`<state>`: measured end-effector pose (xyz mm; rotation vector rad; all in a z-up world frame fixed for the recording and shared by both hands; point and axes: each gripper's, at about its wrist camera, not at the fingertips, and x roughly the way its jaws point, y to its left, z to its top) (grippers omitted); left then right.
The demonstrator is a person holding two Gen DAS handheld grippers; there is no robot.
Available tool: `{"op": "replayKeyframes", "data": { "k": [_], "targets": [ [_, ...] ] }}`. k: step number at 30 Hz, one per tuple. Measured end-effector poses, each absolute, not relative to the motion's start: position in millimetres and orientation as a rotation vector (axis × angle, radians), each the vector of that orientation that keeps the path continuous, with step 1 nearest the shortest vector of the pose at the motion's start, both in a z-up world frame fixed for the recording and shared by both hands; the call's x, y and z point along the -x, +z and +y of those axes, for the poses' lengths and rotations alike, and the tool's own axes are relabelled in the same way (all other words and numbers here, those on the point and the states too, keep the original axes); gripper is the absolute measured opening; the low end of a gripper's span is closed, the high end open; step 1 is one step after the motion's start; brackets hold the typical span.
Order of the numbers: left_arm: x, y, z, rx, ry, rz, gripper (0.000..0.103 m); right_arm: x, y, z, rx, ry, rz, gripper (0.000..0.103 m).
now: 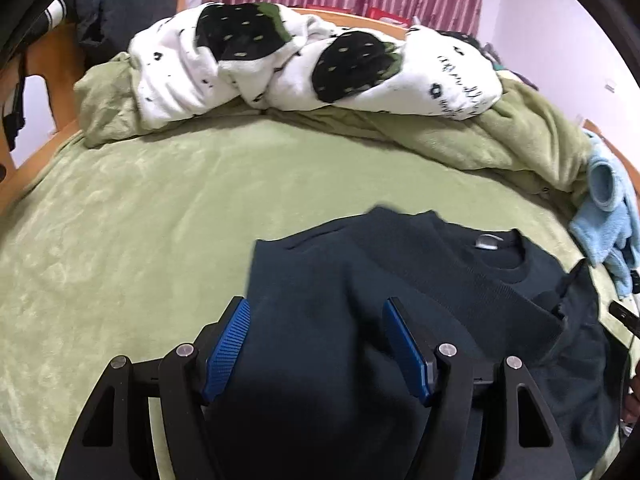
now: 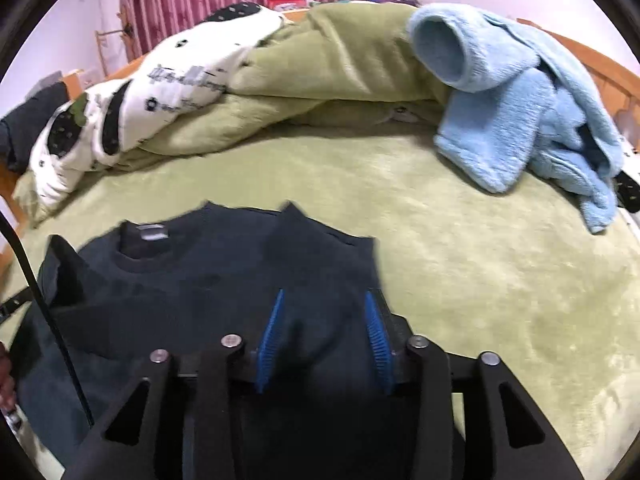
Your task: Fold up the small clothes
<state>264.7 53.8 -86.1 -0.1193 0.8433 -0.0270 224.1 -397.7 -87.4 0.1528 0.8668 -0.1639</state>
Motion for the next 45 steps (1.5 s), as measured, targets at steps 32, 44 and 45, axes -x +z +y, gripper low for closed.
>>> {"op": "replayKeyframes", "data": {
  "k": [32,44,45],
  "targets": [
    [-269.7,-111.8,70.5,0.100,0.044,0.888,0.010,-219.4,-133.6,-419.8,-0.145,-0.195,0.990,0.007],
    [-231.4,-95.1,58.5,0.047,0.038,0.879,0.039,-181.4,-93.1,-398.9,-0.124,-0.149,0.901,0.042],
    [-225.3,-93.1,57.7,0.038,0.038,0.874,0.041,-170.1,-88.4,-396.9,-0.119,-0.151,0.883,0.043]
  ]
}}
